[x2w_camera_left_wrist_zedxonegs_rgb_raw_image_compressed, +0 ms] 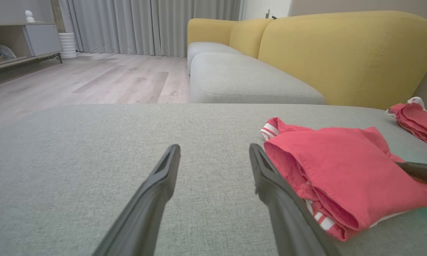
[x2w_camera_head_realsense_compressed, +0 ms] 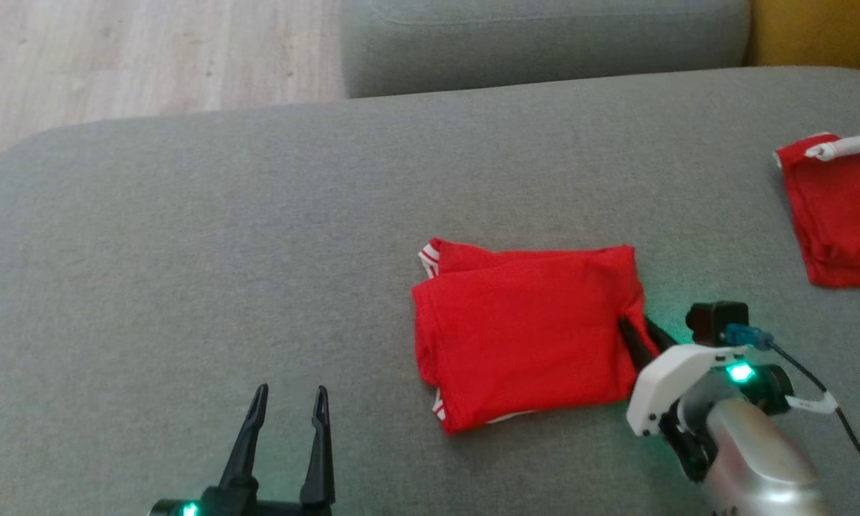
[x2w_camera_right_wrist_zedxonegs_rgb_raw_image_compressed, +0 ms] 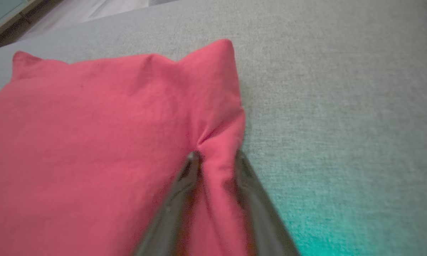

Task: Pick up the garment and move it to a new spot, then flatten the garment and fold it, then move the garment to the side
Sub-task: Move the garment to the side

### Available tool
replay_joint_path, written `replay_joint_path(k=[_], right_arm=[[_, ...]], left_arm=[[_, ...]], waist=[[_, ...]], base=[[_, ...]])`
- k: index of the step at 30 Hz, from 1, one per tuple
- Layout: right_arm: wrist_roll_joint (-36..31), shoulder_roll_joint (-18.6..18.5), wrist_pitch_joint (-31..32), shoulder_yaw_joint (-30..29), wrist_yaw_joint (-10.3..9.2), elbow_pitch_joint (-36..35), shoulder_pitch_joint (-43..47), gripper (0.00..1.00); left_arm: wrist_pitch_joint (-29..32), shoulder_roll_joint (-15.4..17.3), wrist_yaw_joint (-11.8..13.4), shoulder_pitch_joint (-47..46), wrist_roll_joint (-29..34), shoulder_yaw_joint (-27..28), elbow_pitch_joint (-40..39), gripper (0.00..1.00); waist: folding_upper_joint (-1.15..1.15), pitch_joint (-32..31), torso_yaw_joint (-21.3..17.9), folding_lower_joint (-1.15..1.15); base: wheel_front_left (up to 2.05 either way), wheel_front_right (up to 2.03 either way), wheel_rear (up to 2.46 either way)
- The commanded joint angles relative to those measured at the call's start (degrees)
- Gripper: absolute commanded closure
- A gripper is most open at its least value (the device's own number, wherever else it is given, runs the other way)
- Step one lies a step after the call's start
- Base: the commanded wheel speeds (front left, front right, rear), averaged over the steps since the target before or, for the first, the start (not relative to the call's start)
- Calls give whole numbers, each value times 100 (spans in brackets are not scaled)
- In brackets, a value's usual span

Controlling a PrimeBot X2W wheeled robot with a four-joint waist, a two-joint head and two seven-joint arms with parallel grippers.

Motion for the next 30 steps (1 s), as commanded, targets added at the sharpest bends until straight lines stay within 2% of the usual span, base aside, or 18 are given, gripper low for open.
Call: replay_joint_path(k=[1, 7, 8, 9, 10, 14, 18, 24, 25, 26, 30], right_arm=[[42, 80, -206, 235, 39, 34, -194, 100], [-222, -205, -844, 274, 39, -92, -789, 100], [-222, -205, -844, 274, 39, -92, -789, 100], [-296, -350, -922, 196, 39, -243, -998, 100], [-296, -350, -922, 196, 39, -243, -998, 100], [-254, -634, -907, -36, 39, -599, -1305, 100], [-274, -991, -801, -432, 39, -893, -1529, 100], [-572, -1389, -727, -1419, 39, -1079, -1657, 100], [-649, -1387, -724, -1546, 39, -1085, -1644, 45], [-720, -1368, -756, -1655, 39, -1104, -1624, 0], [-1004, -1184, -996, -1982, 39, -1223, -1474, 0]], left_arm=[[-56, -48, 2, -223, 40, 141, -162, 0], [-56, -48, -36, -225, 94, 266, -336, 0], [-56, -48, -36, -225, 94, 266, -336, 0], [-56, -48, -74, -238, 128, 299, -370, 0], [-56, -48, -74, -238, 128, 299, -370, 0], [-56, -48, -155, -321, 127, 350, -428, 0], [-56, -48, -265, -439, 180, 375, -448, 0], [-56, -48, -328, -631, 278, 414, -500, 0], [-56, -48, -339, -653, 285, 421, -510, 0], [-56, -48, -350, -670, 290, 426, -517, 0], [-56, -48, -373, -712, 275, 458, -542, 0]], waist=[[0, 67, -136, -1], [0, 326, -762, -1], [0, 326, -762, -1], [0, 415, -984, -1], [0, 415, -984, -1], [0, 605, -1391, -1], [0, 797, -1687, -1], [0, 1049, -1819, -1], [0, 1065, -1819, -1], [0, 1077, -1816, -1], [0, 1027, -1775, -1]], base=[[0, 0, 0], [0, 0, 0], [0, 0, 0], [0, 0, 0], [0, 0, 0], [0, 0, 0], [0, 0, 0], [0, 0, 0], [0, 0, 0], [0, 0, 0], [0, 0, 0]])
